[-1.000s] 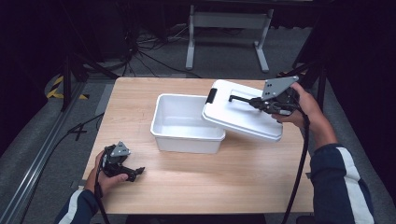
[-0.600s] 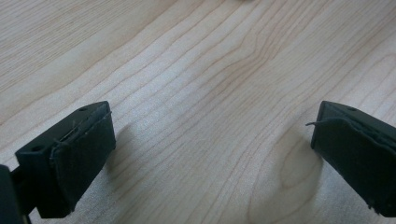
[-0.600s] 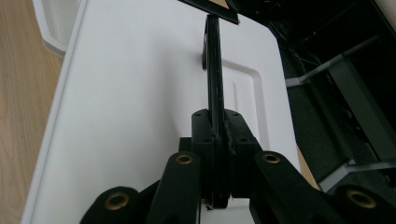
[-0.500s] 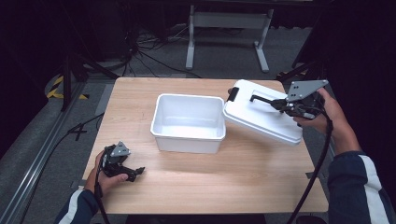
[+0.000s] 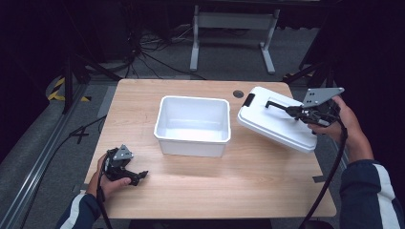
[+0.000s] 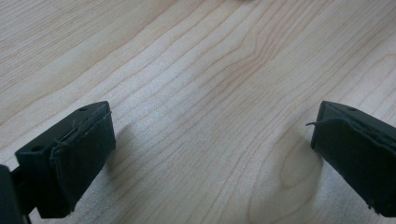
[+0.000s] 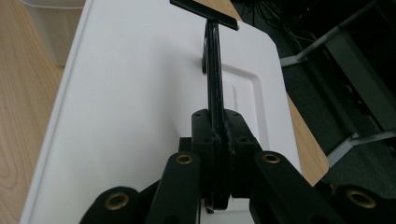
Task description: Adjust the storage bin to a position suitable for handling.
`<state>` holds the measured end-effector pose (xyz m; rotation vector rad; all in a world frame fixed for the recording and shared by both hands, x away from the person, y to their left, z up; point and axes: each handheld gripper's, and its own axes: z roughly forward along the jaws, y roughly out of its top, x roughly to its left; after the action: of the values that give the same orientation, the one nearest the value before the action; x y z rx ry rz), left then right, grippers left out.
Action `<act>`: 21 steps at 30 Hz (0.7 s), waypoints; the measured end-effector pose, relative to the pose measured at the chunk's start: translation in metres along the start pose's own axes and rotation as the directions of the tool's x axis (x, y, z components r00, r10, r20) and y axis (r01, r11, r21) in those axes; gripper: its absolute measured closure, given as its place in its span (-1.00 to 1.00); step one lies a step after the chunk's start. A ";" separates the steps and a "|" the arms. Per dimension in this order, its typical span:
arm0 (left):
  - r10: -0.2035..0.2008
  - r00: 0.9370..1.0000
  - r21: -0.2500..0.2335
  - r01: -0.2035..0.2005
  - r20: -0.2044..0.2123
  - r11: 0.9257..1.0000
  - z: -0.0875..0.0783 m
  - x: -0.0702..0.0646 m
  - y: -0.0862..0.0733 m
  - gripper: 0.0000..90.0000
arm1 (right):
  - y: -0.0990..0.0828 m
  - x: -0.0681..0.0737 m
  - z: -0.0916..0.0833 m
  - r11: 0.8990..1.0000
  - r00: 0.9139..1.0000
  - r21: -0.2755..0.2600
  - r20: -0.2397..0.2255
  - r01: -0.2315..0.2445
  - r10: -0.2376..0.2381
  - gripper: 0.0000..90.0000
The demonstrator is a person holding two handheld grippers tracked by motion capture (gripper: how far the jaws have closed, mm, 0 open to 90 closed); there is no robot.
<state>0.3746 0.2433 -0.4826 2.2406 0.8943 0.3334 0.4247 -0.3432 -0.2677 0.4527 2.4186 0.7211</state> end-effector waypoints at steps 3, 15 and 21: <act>0.000 1.000 0.000 0.000 0.000 1.000 0.000 0.000 0.000 -0.99 | -0.004 0.000 0.006 1.000 1.000 0.003 -0.008 -0.004 0.004 0.88; -0.003 1.000 -0.008 0.003 -0.003 1.000 0.001 0.000 0.000 -0.99 | -0.017 0.003 0.036 0.999 0.999 0.045 -0.034 -0.028 0.030 0.88; -0.002 1.000 -0.008 0.002 -0.003 1.000 0.001 0.000 0.000 -1.00 | -0.023 0.003 0.049 0.997 0.998 0.061 -0.048 -0.048 0.051 0.88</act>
<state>0.3746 0.2429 -0.4832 2.2327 0.8955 0.3393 0.4486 -0.3407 -0.3161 0.5267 2.4882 0.6904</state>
